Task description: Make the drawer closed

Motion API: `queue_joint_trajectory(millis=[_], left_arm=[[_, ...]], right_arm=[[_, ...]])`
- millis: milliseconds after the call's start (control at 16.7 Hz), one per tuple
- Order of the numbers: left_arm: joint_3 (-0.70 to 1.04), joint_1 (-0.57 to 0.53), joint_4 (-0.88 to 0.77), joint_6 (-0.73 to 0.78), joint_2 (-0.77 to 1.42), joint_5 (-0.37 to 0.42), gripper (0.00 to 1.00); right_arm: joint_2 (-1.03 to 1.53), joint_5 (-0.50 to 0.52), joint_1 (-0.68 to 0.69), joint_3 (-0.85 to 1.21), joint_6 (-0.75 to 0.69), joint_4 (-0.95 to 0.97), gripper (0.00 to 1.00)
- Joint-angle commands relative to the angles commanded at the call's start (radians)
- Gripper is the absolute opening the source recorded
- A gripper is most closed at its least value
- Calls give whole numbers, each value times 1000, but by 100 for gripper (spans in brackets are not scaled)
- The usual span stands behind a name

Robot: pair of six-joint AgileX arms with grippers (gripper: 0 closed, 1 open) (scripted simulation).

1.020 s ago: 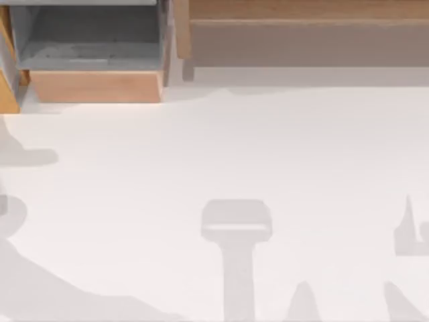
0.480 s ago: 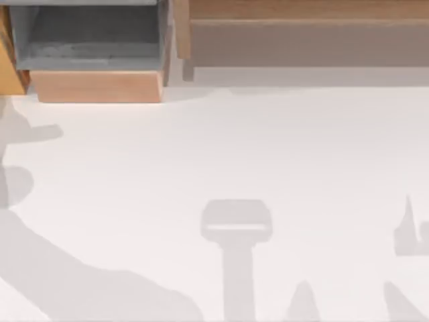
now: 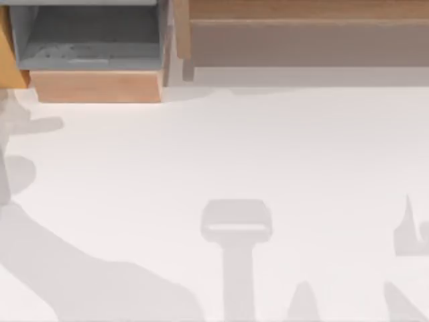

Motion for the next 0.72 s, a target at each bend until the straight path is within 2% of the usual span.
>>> queue_joint_trajectory(millis=[720], left_arm=[[0,0,0,0,0,0,98]], right_arm=[[0,0,0,0,0,0,100]])
